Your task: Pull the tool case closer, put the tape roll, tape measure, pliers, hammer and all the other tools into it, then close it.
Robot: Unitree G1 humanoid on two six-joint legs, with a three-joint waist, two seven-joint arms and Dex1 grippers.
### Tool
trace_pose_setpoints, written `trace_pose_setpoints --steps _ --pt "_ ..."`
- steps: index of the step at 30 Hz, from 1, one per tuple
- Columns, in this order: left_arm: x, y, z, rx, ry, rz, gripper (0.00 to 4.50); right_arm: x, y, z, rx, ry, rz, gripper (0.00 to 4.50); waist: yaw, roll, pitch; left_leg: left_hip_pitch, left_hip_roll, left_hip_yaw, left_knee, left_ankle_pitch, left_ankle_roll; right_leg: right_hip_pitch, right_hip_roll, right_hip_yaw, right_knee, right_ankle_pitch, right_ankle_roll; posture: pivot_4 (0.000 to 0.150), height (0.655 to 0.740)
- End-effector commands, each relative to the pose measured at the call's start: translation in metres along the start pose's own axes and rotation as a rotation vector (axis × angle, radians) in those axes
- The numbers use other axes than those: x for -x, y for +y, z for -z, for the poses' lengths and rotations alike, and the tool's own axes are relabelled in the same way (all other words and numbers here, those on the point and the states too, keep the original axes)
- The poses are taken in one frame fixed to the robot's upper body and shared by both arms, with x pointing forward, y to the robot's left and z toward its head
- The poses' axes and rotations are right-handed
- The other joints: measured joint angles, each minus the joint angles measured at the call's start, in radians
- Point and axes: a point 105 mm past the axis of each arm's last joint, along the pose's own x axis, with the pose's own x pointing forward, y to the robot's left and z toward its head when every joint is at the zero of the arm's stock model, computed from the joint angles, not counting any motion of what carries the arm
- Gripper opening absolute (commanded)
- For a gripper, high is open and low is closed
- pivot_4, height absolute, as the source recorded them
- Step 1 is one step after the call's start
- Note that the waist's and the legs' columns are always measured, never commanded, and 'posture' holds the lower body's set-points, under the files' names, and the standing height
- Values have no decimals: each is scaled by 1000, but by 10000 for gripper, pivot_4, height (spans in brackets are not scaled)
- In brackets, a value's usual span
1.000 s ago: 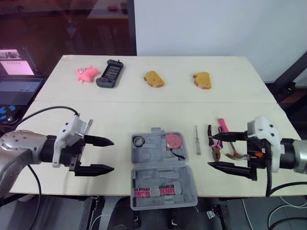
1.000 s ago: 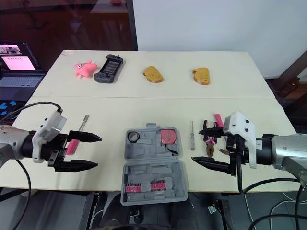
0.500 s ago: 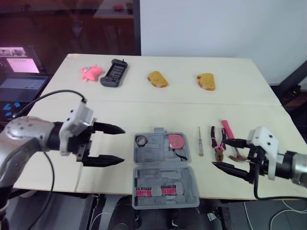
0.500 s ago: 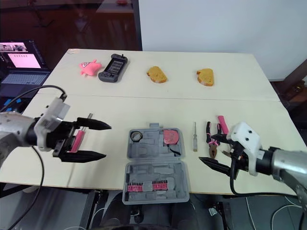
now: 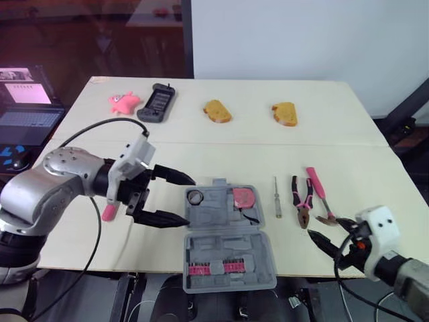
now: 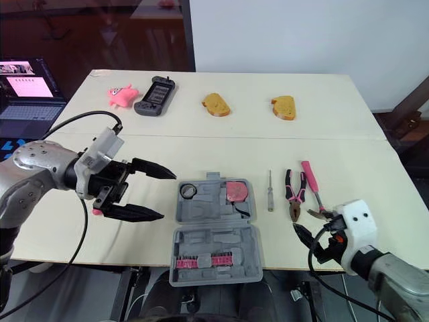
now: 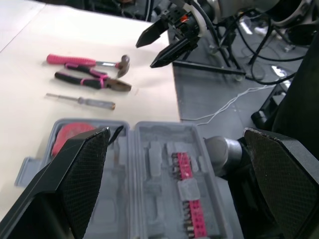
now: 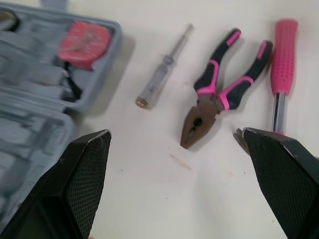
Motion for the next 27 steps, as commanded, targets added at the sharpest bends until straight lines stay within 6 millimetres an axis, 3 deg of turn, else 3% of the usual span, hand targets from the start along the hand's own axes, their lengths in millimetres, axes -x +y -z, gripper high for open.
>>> trace_pose_setpoints --steps 1,14,27 --pt "1 -5 -1 -24 13 -17 45000 -11 2 -2 -13 8 38 44590 0 0 0 0 0 0 0 0 0 0 0 0 0 0 0 1500 7188" --pt "5 -22 10 12 39 -138 45000 -61 -18 0 -83 74 91 44590 0 0 0 0 0 0 0 0 0 0 0 0 0 0 0 1500 7188" --pt "5 -30 7 27 23 -194 45000 -88 -27 12 -153 111 96 44590 0 0 0 0 0 0 0 2 -3 0 0 0 1 0 0 1500 7188"
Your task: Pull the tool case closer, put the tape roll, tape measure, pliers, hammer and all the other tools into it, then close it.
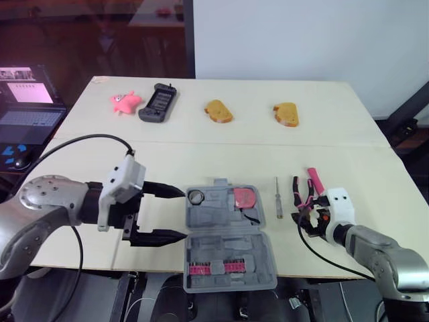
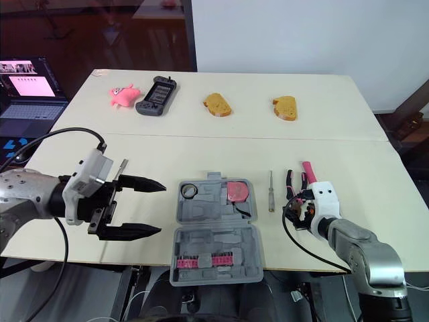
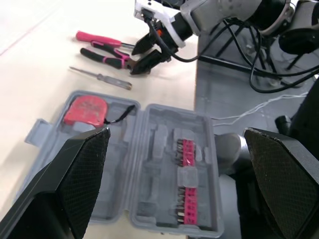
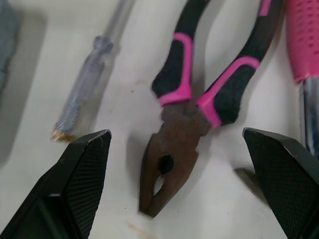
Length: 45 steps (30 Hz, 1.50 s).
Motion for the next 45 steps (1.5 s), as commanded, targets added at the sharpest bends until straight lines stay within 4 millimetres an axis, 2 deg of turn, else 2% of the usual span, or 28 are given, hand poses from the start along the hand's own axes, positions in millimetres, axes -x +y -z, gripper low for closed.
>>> trace_pose_setpoints --steps 1,2,5,10,15,20,28,35,36,40,43,45 --pt "1 -4 -7 -30 -5 -6 45000 -3 4 -1 -1 -16 -11 44590 0 0 0 0 0 0 0 0 -1 0 0 0 0 0 0 1500 7188" --pt "1 -4 -7 -31 -5 -7 45000 -4 5 -1 -3 -14 -11 44590 0 0 0 0 0 0 0 1 -2 0 0 0 0 0 0 1500 7188" --pt "2 -3 -7 -30 -5 -13 45000 -8 9 3 -34 -9 -12 36874 -1 0 0 0 0 0 0 1 -2 0 0 0 0 0 0 1500 7188" --pt "3 -2 -7 -31 -2 -18 45000 -11 13 9 -61 -1 -4 12326 -7 -1 0 0 0 0 0 1 -2 0 1 0 0 0 0 1500 7188" --pt "2 0 -7 -32 -4 -17 45000 -11 18 9 -59 -6 -7 12326 -8 0 0 0 1 0 0 2 -3 0 1 0 0 0 0 1500 7188" --pt "1 1 -7 -36 -7 -13 45000 -14 17 -1 -10 -32 -13 12326 -16 -1 0 0 1 0 0 2 -3 0 1 0 0 0 0 1500 7188" --pt "0 2 -7 -37 -10 -17 45000 -12 10 -36 -12 -123 -12 12326 -24 0 0 0 1 0 -1 2 -4 -1 1 0 1 0 0 1500 7188" --pt "5 8 -6 -30 -26 -50 45000 2 12 -78 67 -218 -41 12326 -21 0 0 -1 0 0 -1 2 -4 -1 0 0 1 0 0 1500 7188" --pt "6 9 -5 -26 -27 -55 45000 4 15 -84 101 -223 -61 12326 -22 0 0 -1 0 0 -1 2 -4 -2 0 0 1 0 0 1500 7188" --pt "14 14 9 -4 -9 -105 45000 18 41 -120 415 -246 -174 12326 -26 2 1 -1 0 1 -1 2 -4 -2 0 0 1 0 0 1500 7188" --pt "18 15 14 2 -11 -128 45000 23 58 -130 599 -215 -246 12326 -26 3 1 -1 1 1 -2 2 -4 -4 1 1 2 0 -1 1500 7188" --pt "22 16 19 6 -10 -153 45000 30 76 -135 715 -182 -352 12326 -25 3 2 -1 1 1 -2 2 -4 -4 1 1 2 0 -1 1500 7188"
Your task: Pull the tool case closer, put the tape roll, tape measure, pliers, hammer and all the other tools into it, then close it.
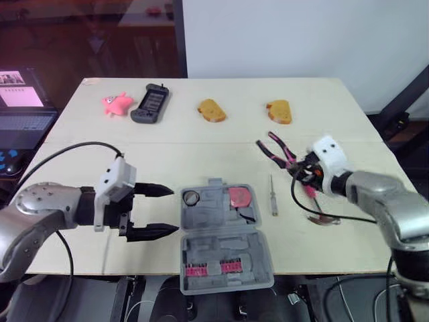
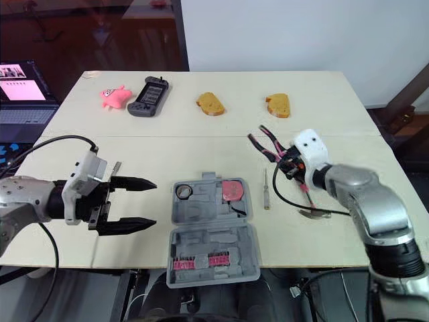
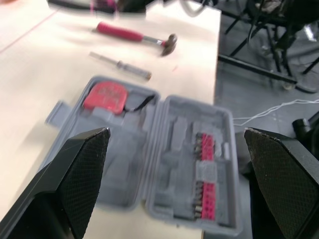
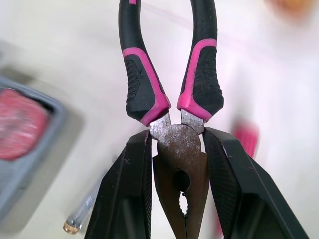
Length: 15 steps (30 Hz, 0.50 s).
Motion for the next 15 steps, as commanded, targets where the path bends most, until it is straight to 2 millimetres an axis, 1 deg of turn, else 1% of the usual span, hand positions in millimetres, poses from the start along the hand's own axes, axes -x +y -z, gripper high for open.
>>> trace_pose_setpoints --steps 1,5,8,10,11,13,15 --pt "11 4 -1 -41 -17 -57 45000 5 27 -29 176 -15 -211 12326 0 0 0 0 0 0 0 0 0 0 -1 0 0 0 0 1500 7188" --pt "20 4 10 -35 -4 -108 45000 6 50 -54 263 14 -418 12326 0 0 1 -1 0 1 1 0 0 -1 -1 0 0 0 0 1500 7188" --pt "26 2 17 -26 1 -141 45000 2 64 -66 403 13 -488 12326 1 0 1 -1 0 0 1 -1 1 -1 -1 0 0 0 0 1500 7188" --pt "30 1 22 -24 12 -165 45000 -2 71 -69 512 17 -517 12326 3 0 1 -1 0 1 1 -2 3 -2 -2 0 0 0 0 1500 7188" --pt "33 0 25 -22 14 -184 45000 -5 77 -70 526 32 -561 12326 2 0 1 -1 0 1 1 -2 3 -2 -2 0 0 0 0 1500 7188" --pt "36 -1 28 -17 12 -210 45000 -9 88 -70 498 64 -629 12326 -1 0 1 -1 0 2 1 -2 3 -2 -4 0 0 0 0 1500 7188" --pt "38 -2 31 -18 9 -239 45000 -16 93 -68 512 107 -646 12326 -2 0 1 -1 0 2 1 -2 3 -2 -4 0 0 0 0 1500 7188"
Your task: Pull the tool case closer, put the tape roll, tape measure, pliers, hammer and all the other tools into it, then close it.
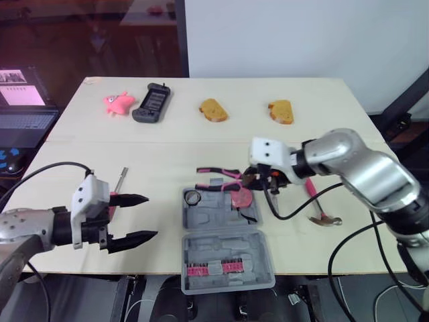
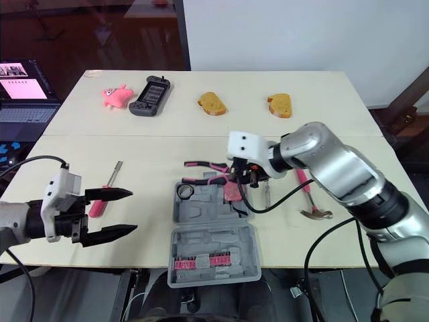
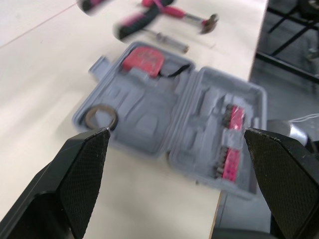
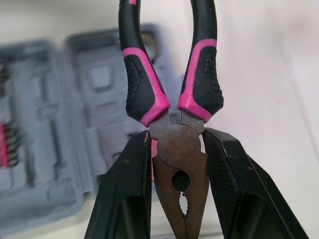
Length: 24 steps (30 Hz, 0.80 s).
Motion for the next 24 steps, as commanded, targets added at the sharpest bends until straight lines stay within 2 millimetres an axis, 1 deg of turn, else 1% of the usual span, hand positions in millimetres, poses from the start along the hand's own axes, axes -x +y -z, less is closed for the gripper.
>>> trace_pose_setpoints --steps 1,4,8,9,11,14,20,24 --pt "6 -2 -7 -62 -21 -51 45000 -5 -1 -7 22 45 -29 12326 -1 0 0 0 0 0 0 0 0 0 0 0 0 0 0 1500 7188" --pt "9 -9 -1 -48 -22 -66 45000 -17 11 -3 35 123 -110 12326 2 0 0 0 0 0 0 1 -2 -1 -1 0 0 0 0 1500 7188" --pt "12 -13 6 -31 -16 -101 45000 -29 15 8 107 219 -139 12326 1 0 0 -1 0 0 0 1 -1 -2 -1 0 0 0 0 1500 7188" --pt "12 -14 7 -27 -16 -107 45000 -33 15 8 99 222 -141 12326 0 0 0 -1 0 0 0 0 0 -5 -1 0 0 0 0 1500 7188" --pt "13 -16 10 -15 -18 -124 45000 -44 15 7 82 228 -145 12326 -2 0 0 -1 0 0 0 0 0 -5 -1 0 0 0 -1 1500 7188" --pt "13 -17 11 -10 -21 -140 45000 -55 12 11 74 253 -135 12326 -3 0 0 -2 0 1 0 1 -2 -5 -1 0 3 0 -1 1500 7188" --pt "11 -20 11 -6 -28 -149 45000 -67 6 13 55 264 -111 12326 0 -1 0 -2 0 1 1 1 -3 -7 -1 0 4 1 -1 1500 7188" --pt "11 -20 10 -4 -28 -157 45000 -72 7 13 47 261 -113 12326 -1 0 0 -2 0 1 1 1 -3 -8 -1 0 5 0 -1 1500 7188"
